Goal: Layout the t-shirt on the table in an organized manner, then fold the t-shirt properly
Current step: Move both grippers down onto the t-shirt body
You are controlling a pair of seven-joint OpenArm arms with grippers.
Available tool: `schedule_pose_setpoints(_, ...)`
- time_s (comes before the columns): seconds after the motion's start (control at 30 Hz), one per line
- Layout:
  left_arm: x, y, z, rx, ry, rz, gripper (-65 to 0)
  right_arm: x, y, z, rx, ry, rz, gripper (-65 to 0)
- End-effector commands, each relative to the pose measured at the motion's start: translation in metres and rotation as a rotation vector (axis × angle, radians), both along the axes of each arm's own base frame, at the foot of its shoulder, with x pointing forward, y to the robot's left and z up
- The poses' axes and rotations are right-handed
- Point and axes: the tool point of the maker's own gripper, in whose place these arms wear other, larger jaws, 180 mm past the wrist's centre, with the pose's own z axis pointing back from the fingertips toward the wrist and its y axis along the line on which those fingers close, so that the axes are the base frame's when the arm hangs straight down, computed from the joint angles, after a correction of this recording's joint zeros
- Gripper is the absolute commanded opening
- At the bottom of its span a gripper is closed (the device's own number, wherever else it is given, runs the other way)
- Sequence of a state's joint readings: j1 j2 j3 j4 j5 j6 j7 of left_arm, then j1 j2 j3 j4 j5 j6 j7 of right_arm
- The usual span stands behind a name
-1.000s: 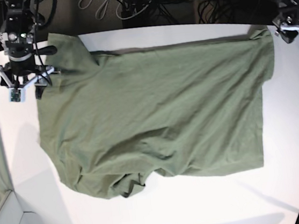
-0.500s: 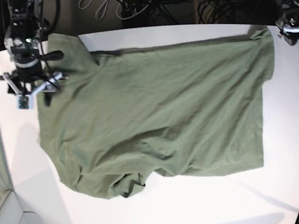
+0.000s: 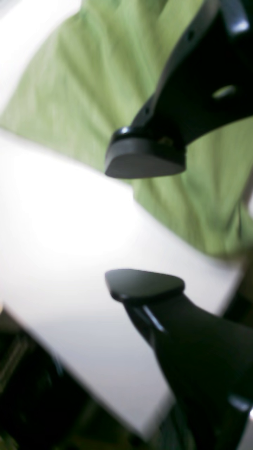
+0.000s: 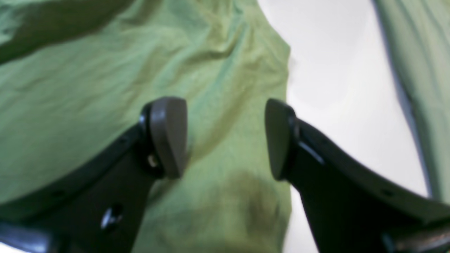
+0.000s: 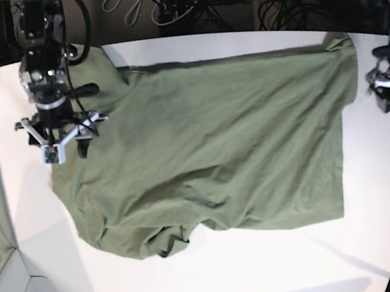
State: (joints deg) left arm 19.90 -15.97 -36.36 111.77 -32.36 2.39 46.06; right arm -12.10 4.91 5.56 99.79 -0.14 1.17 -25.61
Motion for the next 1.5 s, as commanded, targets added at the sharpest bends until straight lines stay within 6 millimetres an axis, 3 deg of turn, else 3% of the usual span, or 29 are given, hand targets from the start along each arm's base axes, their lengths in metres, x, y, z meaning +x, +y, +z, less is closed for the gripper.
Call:
schedule_pose_setpoints(0.0, 0.013, -0.008, 0.007, 0.000, -0.034, -0.029, -25.6, 0.014, -0.005, 0.009, -0.011, -0.043, -0.007, -29.2)
schedule_pose_setpoints(0.1, 0.045, -0.045, -0.012, -0.069, -0.019, -0.120, -25.6, 0.030, -0.008, -0.005, 0.001, -0.018, -0.018, -29.2)
schedule_pose_setpoints(0.27, 0.067, -0.077, -0.080, -0.168, 0.137, -0.180, -25.6, 0.035, -0.020, -0.041, -0.002, 0.073, -0.034, -29.2)
schedule_pose_setpoints(0.43, 0.055, -0.071, -0.125, -0.203, 0.263, -0.151, -25.6, 0.022, -0.029, -0.060, -0.014, 0.133, -0.043, -29.3)
schedule_pose_setpoints(0.6, 0.022, -0.049, -0.149, -0.170, 0.372, -0.133, -25.6, -0.018, -0.038, -0.076, -0.051, 0.203, -0.031, -29.4)
schedule_pose_setpoints(0.8, -0.011, -0.040, -0.133, -0.081, 0.383, -0.184, -25.6, -0.056, -0.036, -0.065, -0.085, 0.208, 0.001, -29.4)
schedule_pose_setpoints(1.0, 0.004, -0.029, -0.091, -0.053, 0.267, -0.160, -25.6, -0.045, -0.025, -0.014, -0.099, 0.074, 0.030, -29.4)
schedule_pose_setpoints(1.1, 0.022, -0.032, -0.069, -0.039, 0.196, -0.173, -25.6, -0.028, -0.020, 0.016, -0.103, -0.014, 0.039, -29.3)
schedule_pose_setpoints(1.23, 0.048, -0.034, -0.046, -0.030, 0.111, -0.177, -25.6, 0.003, -0.014, 0.041, -0.082, -0.105, 0.029, -29.1)
schedule_pose_setpoints(1.4, 0.083, -0.035, -0.057, -0.124, 0.088, -0.112, -25.6, 0.061, 0.007, 0.053, -0.066, -0.156, 0.137, -29.1)
schedule_pose_setpoints(1.47, 0.093, -0.035, -0.064, -0.150, 0.100, -0.100, -25.6, 0.084, 0.014, 0.050, -0.062, -0.144, 0.183, -29.0)
